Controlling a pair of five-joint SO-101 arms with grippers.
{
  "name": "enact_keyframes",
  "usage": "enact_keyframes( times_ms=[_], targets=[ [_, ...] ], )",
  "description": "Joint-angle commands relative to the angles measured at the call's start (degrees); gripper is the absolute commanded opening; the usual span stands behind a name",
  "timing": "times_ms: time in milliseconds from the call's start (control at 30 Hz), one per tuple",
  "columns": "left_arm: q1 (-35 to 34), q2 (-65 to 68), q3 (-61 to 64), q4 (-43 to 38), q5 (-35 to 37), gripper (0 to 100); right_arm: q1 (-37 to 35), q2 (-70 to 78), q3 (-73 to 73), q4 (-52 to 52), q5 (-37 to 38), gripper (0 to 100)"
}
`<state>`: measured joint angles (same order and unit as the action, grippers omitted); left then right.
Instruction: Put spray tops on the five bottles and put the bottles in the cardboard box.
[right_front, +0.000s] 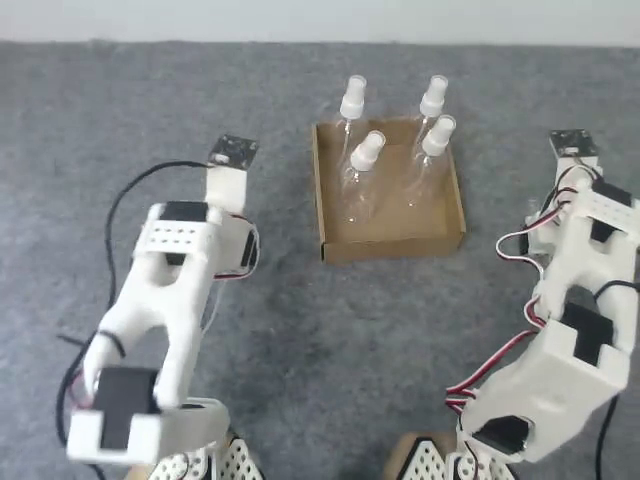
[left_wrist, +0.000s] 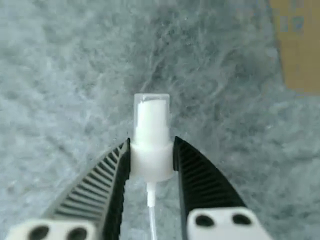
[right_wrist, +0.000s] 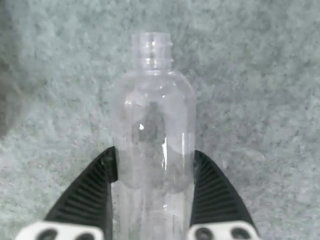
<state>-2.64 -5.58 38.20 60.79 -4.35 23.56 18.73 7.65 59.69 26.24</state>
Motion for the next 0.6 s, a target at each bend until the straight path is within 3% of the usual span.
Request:
enact_keyframes(
  times_ms=[0, 233, 433, 567],
  targets=[
    [-0.09, 3.52, -2.33, -3.52, 0.88, 10, 1.27, 0.57, -1.32, -1.19, 0.09, 0.6],
    [-0.09, 6.33, -3.30, -3.52, 0.70, 16, 1.80, 0.66, -2.02, 2.42, 5.01, 1.3],
    [-0.18, 4.31, -7.78, 1.05, 0.53, 18, 1.71, 0.66, -2.11, 3.47, 5.54, 16.1],
    [-0.09, 5.27, -12.18, 3.52, 0.53, 18, 1.71, 0.57, -2.20, 3.38, 5.54, 17.9]
  ],
)
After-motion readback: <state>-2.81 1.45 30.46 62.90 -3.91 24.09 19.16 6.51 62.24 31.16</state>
